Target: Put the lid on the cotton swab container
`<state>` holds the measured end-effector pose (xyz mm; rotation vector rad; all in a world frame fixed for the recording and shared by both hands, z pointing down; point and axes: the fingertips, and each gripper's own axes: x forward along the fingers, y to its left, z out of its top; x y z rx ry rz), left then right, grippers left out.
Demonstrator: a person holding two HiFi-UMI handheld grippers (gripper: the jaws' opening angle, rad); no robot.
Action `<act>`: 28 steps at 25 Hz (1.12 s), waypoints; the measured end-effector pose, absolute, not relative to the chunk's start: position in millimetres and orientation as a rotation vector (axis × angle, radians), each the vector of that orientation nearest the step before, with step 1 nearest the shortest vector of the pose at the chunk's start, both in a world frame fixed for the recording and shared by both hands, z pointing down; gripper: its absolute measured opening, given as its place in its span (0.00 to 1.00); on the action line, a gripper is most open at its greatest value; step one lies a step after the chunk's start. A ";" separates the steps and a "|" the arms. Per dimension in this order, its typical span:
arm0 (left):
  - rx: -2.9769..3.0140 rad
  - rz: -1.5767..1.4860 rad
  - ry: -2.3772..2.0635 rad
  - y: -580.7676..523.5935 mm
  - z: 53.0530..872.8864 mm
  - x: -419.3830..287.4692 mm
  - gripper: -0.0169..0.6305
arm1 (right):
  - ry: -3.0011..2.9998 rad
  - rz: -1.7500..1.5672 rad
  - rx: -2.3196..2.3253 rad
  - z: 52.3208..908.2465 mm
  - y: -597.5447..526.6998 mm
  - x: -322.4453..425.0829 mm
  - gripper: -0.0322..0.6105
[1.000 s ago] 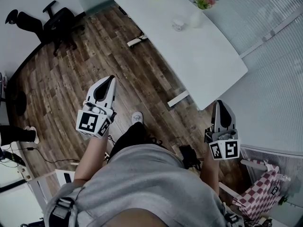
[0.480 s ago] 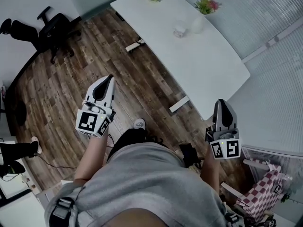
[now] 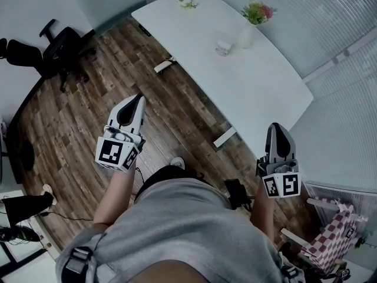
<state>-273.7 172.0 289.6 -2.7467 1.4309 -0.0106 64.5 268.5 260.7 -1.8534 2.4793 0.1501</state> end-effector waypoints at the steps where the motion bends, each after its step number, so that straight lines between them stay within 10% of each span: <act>1: -2.749 -0.012 1.426 167.7 290.0 -274.6 0.04 | 2.478 0.150 -1.855 261.0 264.8 63.1 0.09; 28: -2.796 -0.033 1.404 133.6 307.8 -292.8 0.04 | 2.447 0.094 -1.904 271.8 235.5 46.3 0.09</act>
